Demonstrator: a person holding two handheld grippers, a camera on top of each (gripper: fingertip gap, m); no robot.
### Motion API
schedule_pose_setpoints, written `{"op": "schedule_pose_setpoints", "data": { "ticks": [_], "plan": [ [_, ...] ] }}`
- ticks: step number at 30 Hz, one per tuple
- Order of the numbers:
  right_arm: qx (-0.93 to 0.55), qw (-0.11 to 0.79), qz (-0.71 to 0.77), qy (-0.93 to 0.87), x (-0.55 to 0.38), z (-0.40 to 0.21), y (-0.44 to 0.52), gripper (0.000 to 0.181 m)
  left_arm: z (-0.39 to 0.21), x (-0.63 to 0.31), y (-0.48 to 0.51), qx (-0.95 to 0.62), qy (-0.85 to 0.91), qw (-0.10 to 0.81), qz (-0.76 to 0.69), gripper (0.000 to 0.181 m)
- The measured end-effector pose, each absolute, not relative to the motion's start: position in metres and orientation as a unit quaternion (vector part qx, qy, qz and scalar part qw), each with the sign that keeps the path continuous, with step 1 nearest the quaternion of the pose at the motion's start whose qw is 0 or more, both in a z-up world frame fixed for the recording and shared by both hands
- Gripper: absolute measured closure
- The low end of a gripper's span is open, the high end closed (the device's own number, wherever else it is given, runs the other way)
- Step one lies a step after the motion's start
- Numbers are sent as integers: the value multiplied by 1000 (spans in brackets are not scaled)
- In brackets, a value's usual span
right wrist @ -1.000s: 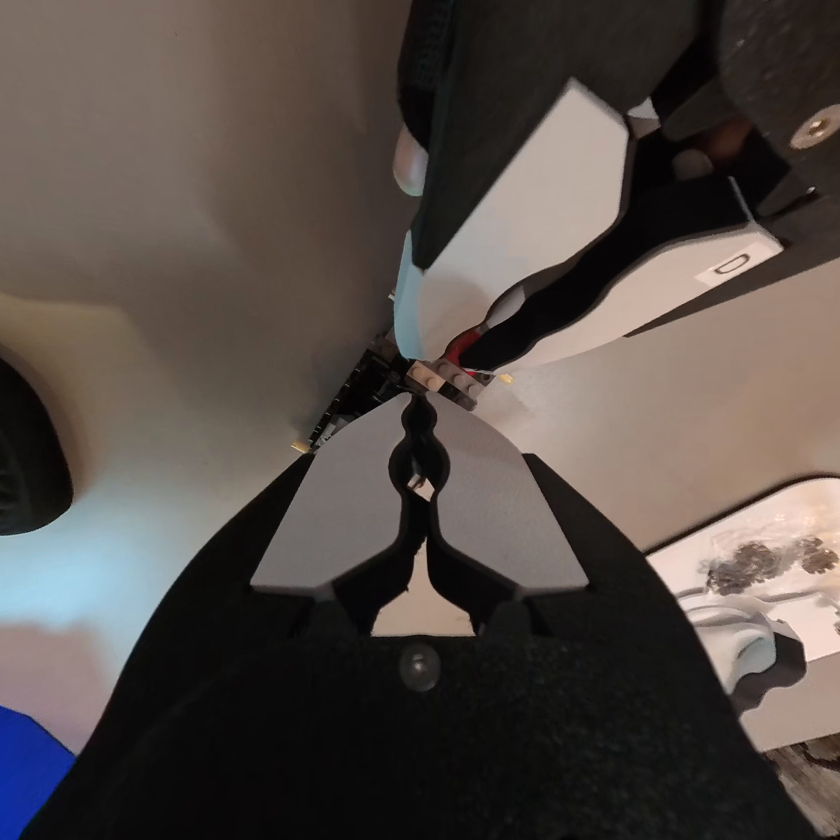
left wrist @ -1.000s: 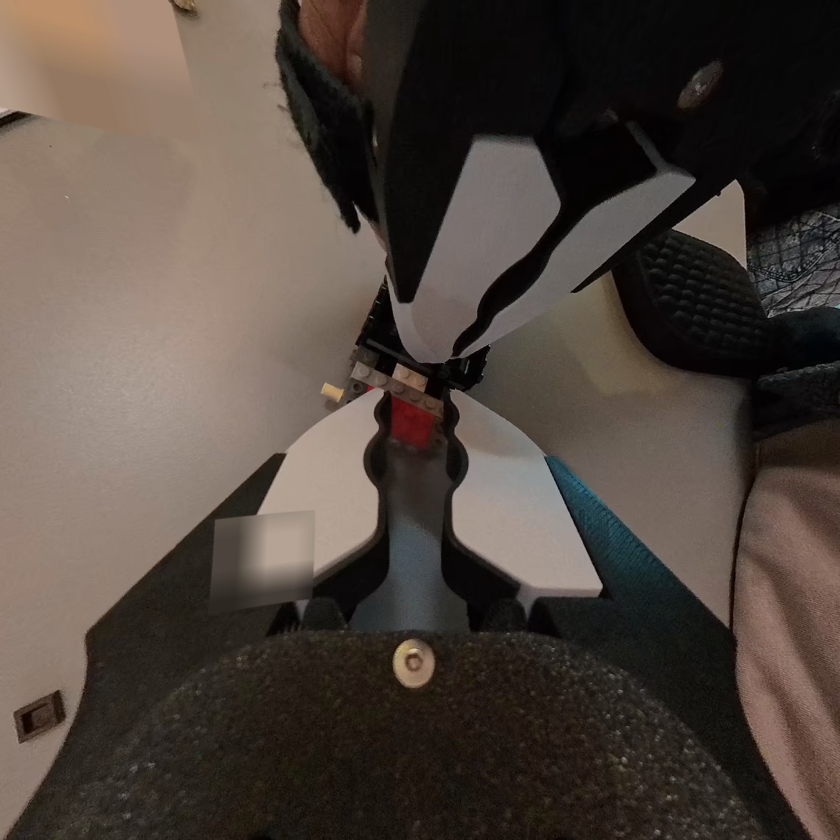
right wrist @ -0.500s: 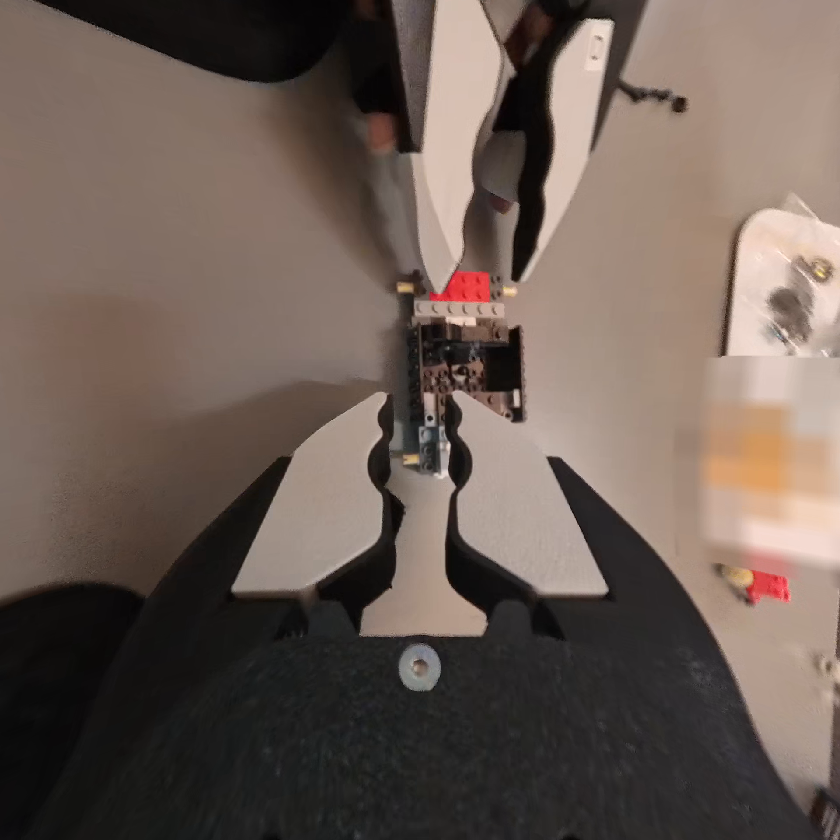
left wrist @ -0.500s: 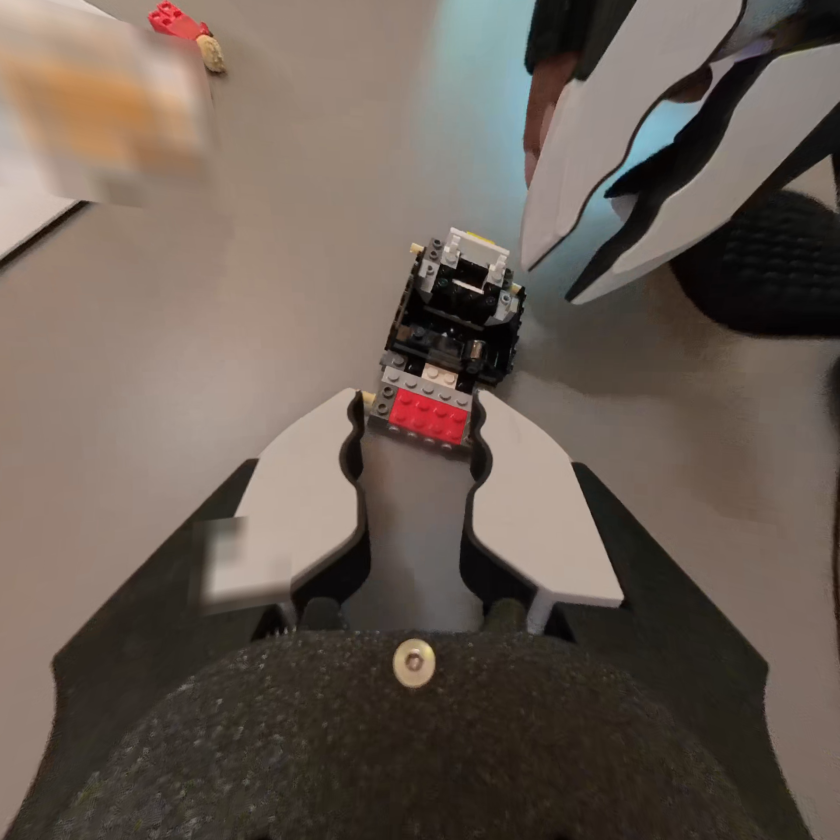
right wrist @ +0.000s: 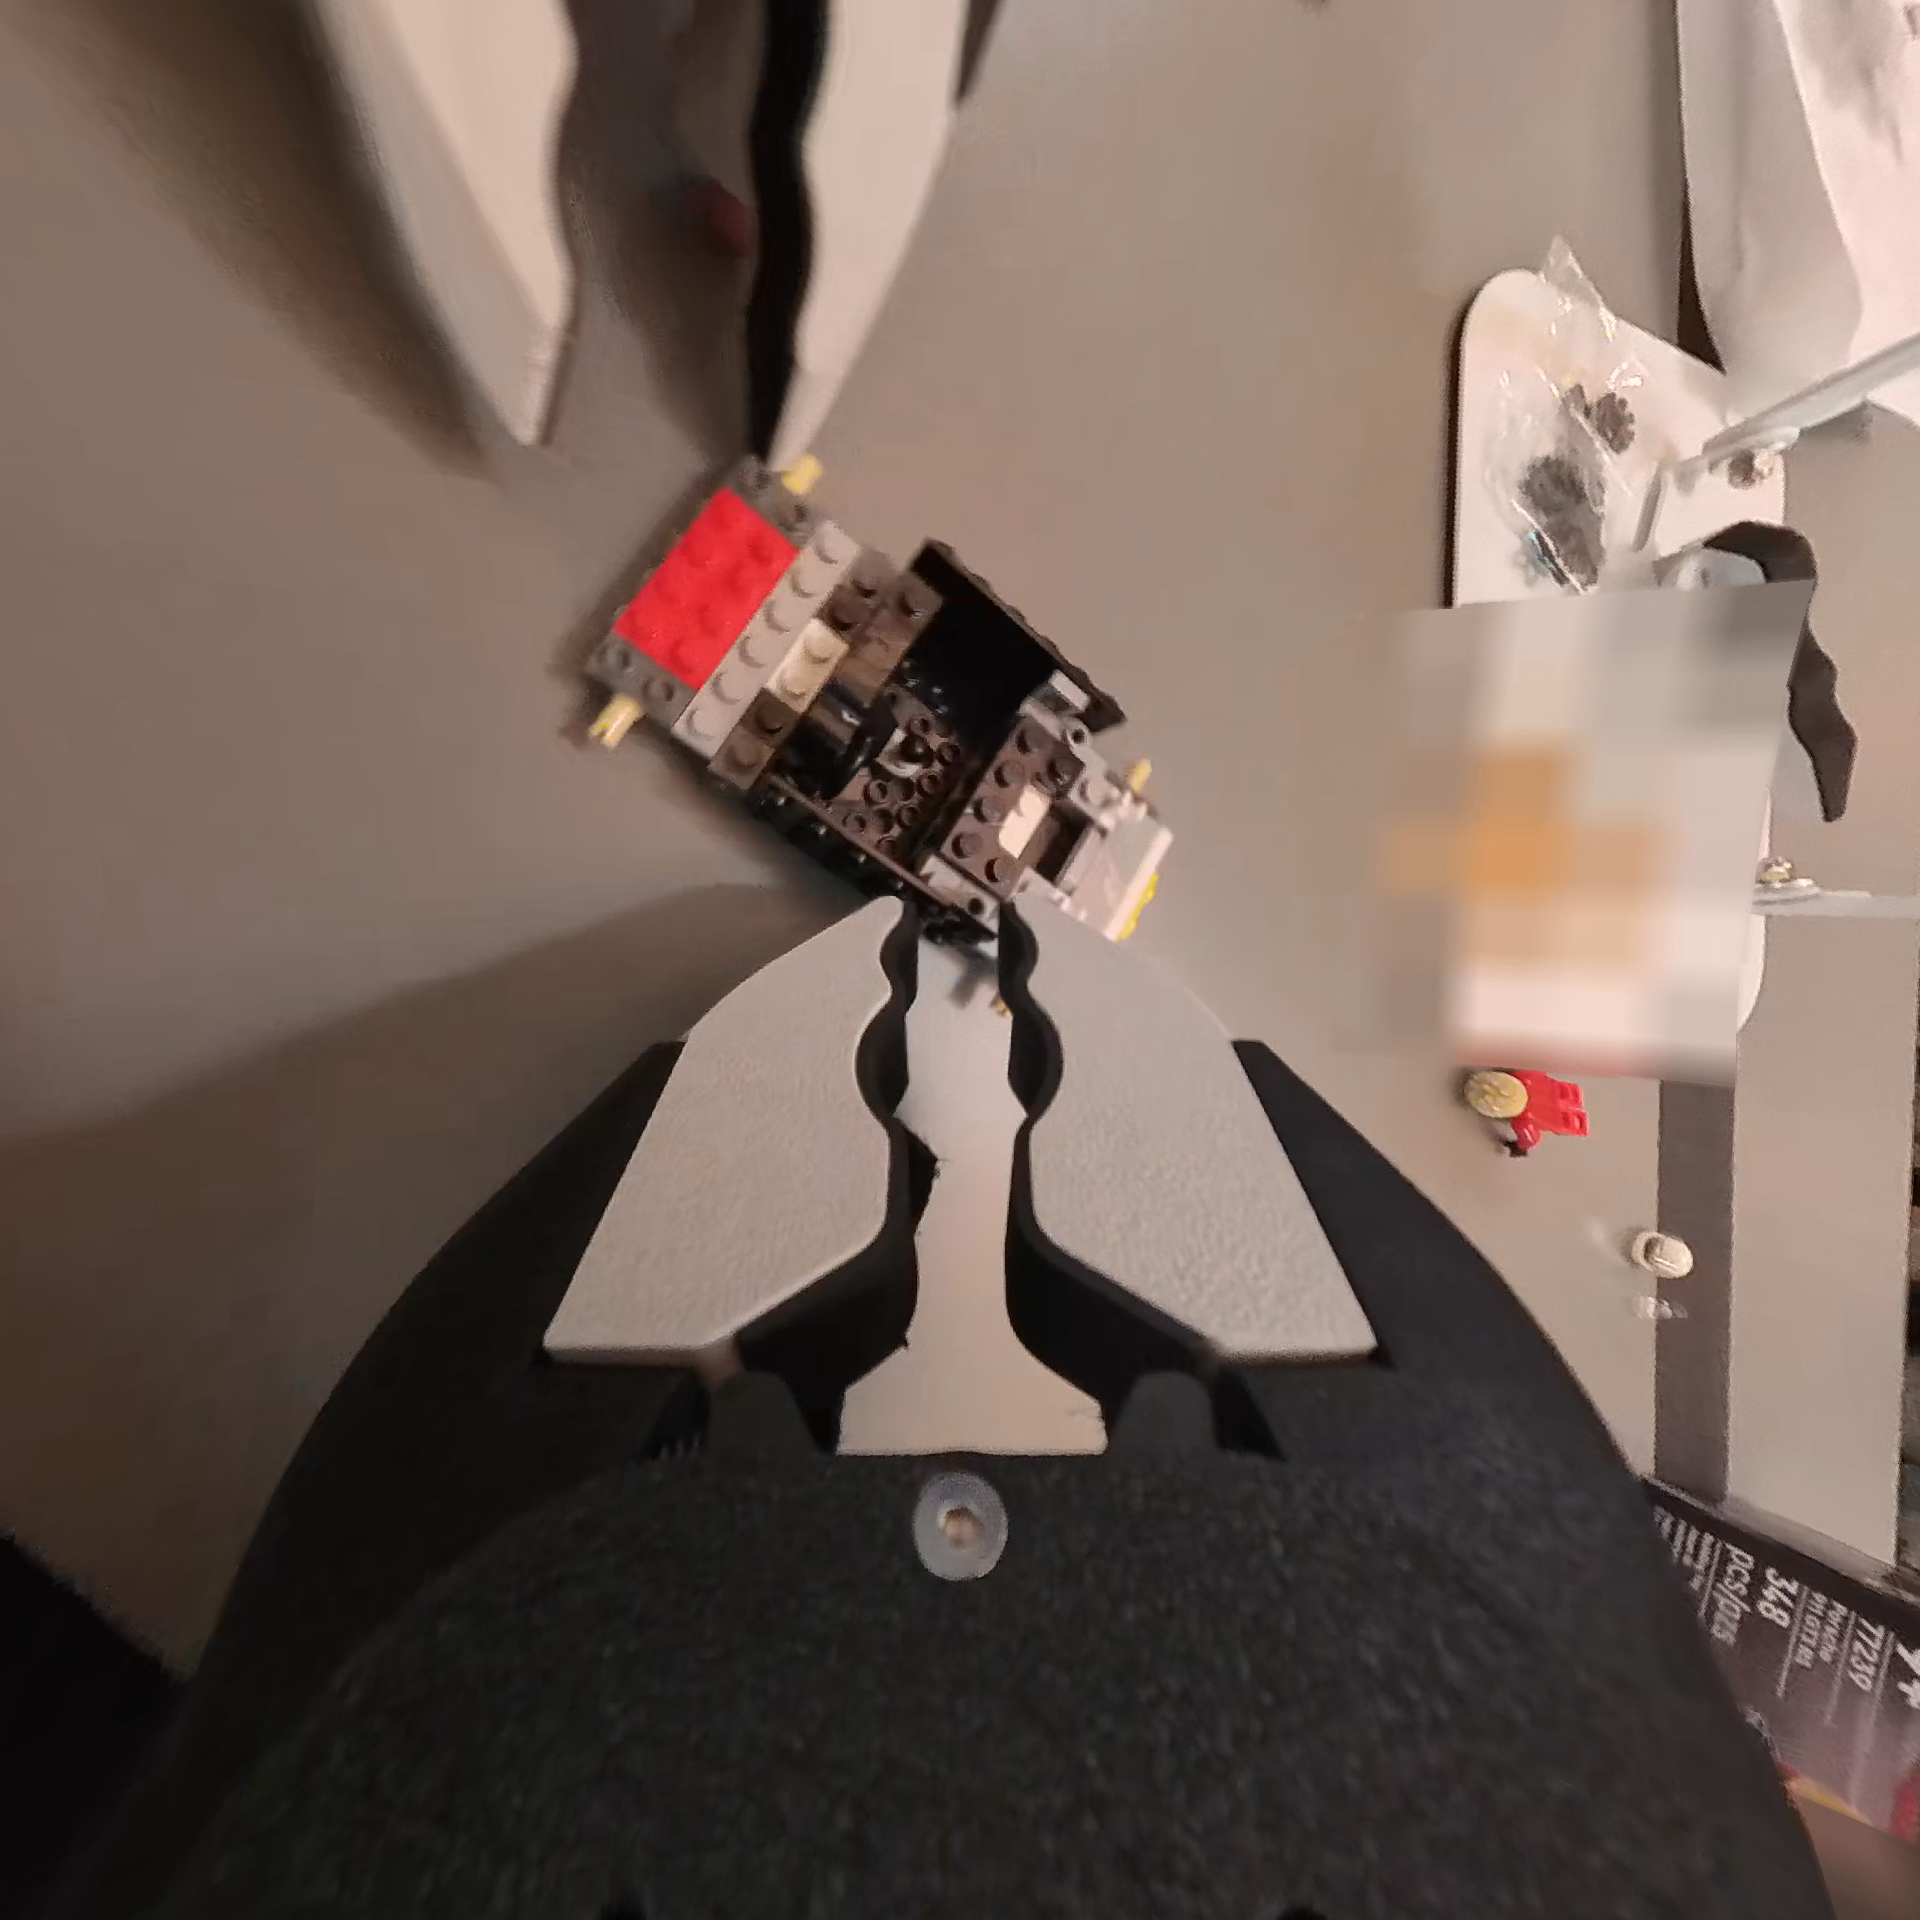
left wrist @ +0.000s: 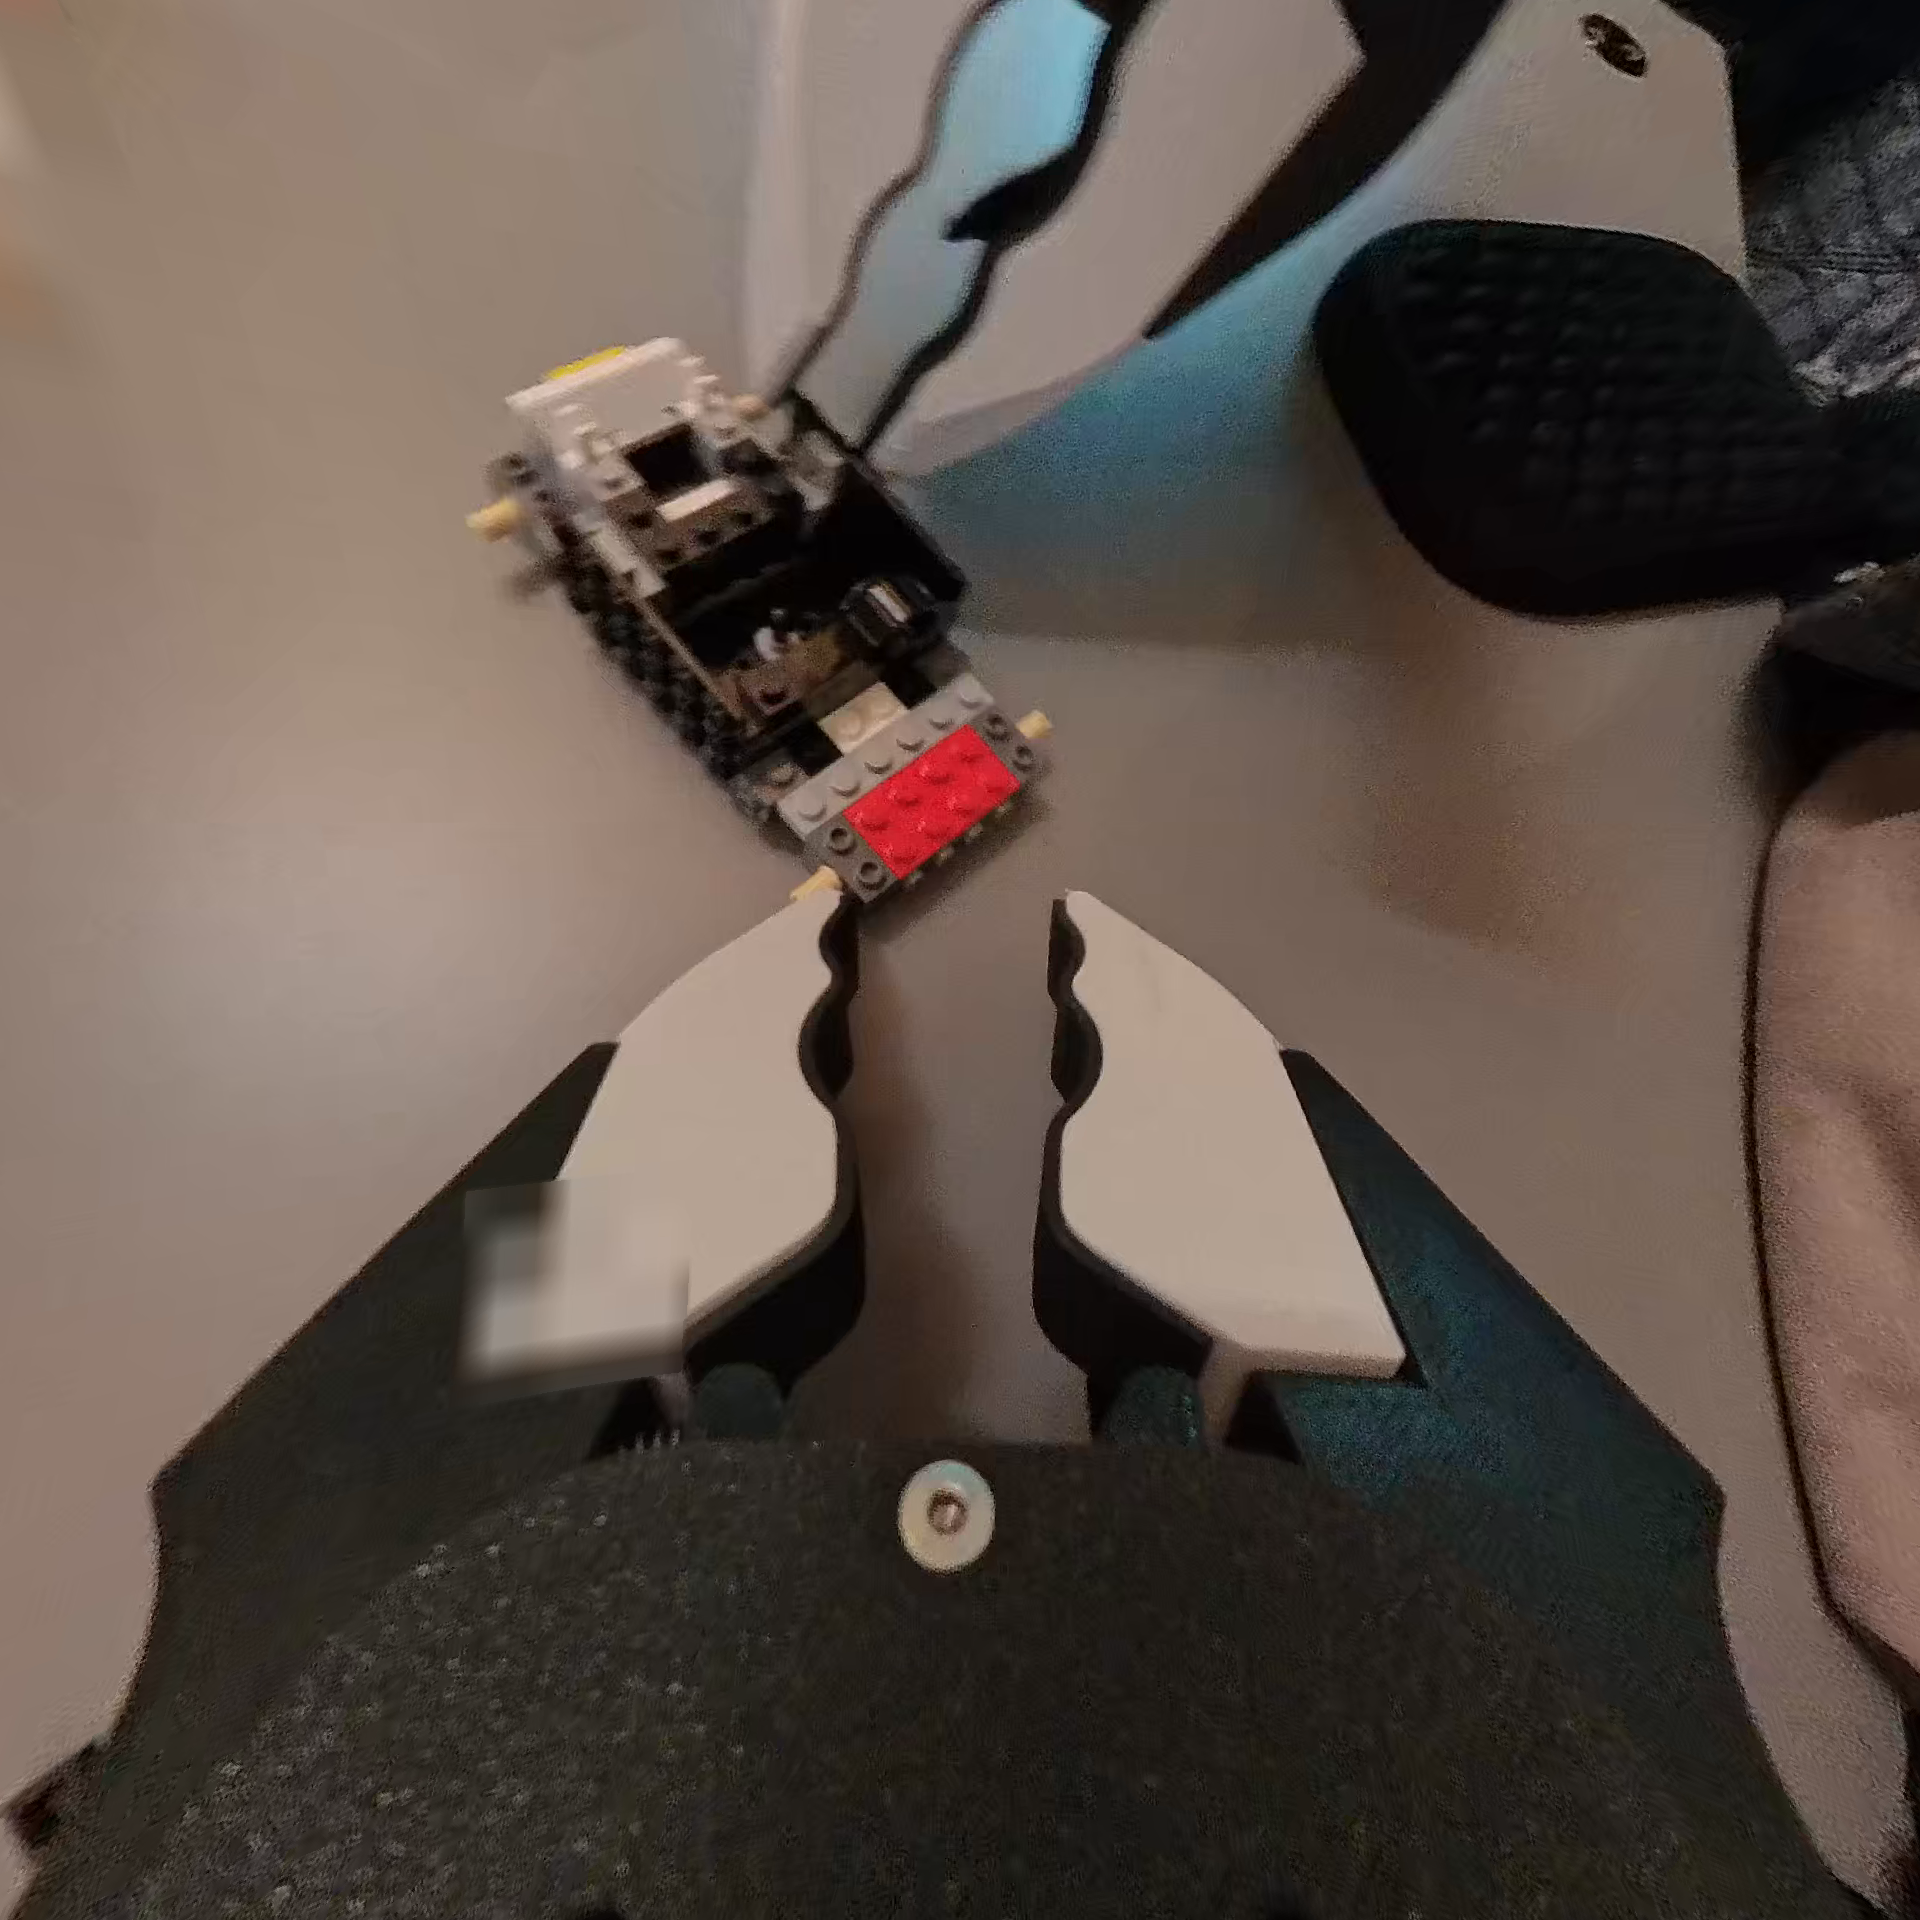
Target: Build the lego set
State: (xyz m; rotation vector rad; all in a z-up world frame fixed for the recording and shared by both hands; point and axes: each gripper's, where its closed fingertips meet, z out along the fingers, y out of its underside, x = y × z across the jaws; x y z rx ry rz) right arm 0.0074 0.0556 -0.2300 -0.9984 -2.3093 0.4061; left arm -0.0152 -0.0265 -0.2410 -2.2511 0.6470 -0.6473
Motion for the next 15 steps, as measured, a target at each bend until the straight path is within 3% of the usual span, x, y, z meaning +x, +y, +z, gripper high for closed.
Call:
{"op": "schedule_pose_setpoints", "data": {
  "ticks": [1,15],
  "plan": [
    [-379,290,153,-865,7,-230,59,167,-241,-11,-28,-865,257,348,-255,147],
    [-470,177,207,-840,13,-222,32,172,-241,-15,-22,-870,244,358,-236,150]
  ]
}}
